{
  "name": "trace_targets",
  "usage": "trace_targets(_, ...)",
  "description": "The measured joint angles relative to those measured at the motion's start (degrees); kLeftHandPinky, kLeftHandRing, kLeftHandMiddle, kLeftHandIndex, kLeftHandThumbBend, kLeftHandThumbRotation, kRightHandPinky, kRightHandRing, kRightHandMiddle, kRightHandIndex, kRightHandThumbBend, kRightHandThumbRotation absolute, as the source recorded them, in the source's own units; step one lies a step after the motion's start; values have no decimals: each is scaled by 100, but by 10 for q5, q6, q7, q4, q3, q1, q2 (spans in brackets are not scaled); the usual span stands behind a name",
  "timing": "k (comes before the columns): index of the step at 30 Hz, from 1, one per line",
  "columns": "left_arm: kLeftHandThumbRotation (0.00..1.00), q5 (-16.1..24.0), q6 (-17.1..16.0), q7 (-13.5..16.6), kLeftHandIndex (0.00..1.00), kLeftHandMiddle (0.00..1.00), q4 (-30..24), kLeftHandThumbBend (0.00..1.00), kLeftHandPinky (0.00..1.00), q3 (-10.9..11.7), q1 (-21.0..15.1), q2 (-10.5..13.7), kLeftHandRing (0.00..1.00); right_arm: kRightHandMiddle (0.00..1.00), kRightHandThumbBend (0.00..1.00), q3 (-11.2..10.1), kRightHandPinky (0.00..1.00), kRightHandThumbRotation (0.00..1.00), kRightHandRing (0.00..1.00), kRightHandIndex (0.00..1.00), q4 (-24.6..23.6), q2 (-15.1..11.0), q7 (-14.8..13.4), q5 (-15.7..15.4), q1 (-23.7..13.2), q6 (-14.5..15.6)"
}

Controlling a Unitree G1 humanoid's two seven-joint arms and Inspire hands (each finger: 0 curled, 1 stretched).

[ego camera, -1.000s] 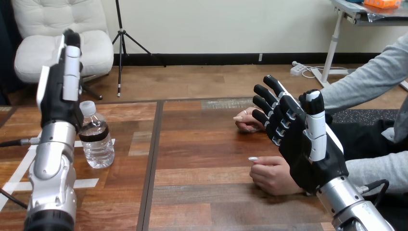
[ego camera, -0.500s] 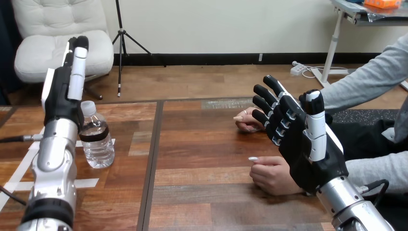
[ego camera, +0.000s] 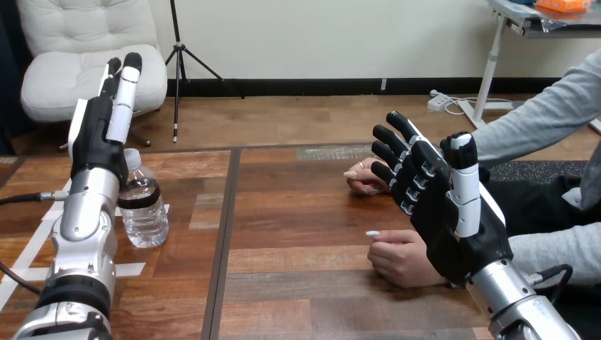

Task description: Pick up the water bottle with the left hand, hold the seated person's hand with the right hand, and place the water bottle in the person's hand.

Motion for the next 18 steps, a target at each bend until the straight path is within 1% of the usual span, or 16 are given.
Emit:
trace_targets(1,94,0,0,1,100,100,3,61,100,0,-2,0,100,97,91,0,100,100,99,99,0,0,0,0,0,0)
trace_targets(2,92,0,0,3,100,100,20,63,100,0,-10,0,100,97,91,0,100,100,100,99,0,0,-1,0,0,3)
trace_targets(7,91,0,0,5,100,100,29,65,100,0,-13,0,100,97,91,0,100,100,100,99,0,0,-1,0,0,4)
trace_targets(18,90,3,4,26,100,100,50,71,100,-2,-21,3,100,97,90,0,100,100,99,99,0,0,-2,0,0,4)
